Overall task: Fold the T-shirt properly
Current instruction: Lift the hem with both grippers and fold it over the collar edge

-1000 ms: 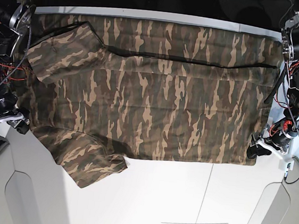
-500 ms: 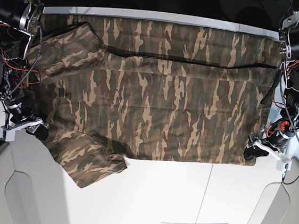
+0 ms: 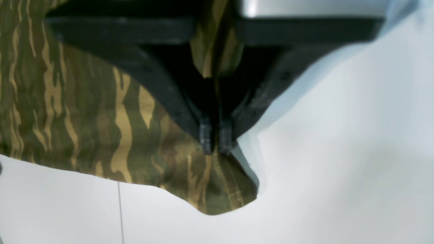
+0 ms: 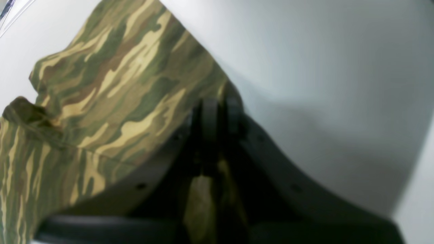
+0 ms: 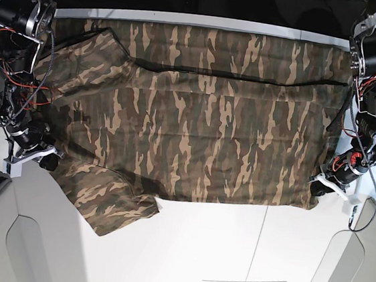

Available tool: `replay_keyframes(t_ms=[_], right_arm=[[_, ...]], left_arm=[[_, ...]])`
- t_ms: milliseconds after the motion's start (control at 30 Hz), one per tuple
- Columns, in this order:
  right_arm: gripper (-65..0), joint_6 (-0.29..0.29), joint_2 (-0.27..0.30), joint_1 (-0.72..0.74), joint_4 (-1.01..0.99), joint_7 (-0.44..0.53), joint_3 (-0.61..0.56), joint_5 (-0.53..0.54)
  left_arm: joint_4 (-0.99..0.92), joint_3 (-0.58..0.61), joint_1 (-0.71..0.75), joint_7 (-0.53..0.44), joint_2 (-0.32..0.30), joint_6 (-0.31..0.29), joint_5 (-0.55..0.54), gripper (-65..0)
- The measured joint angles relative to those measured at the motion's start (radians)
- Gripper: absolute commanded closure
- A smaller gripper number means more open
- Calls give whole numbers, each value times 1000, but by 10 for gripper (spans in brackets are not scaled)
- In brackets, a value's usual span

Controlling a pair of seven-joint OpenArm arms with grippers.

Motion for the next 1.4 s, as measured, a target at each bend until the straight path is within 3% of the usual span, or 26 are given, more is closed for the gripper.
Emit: replay_keyframes(t_ms=[100, 267, 500, 633, 767, 1033, 1400], right_arm=[[0, 0, 0, -1, 18, -14, 0, -3], [0, 0, 0, -3, 107, -113, 0, 26], [0, 8, 9, -4, 275, -346, -2, 140], [0, 8, 42, -6, 329, -430, -2, 200], [0, 13, 79, -27, 373, -501, -2, 297], [0, 12, 111, -129, 492, -529, -4, 357], [0, 14, 161, -287, 629, -533, -3, 389]], left_arm=[[-2, 0, -16, 11, -1, -6, 6, 0], [-1, 2, -65, 80, -18, -100, -31, 0], [6, 2, -61, 210, -34, -102, -110, 0], [8, 2, -59, 234, -72, -102, -171, 0], [25, 2, -56, 348, -92, -102, -234, 0], [147, 2, -32, 488, -98, -104, -330, 0], [550, 0, 272, 525, -162, -109, -386, 0]])
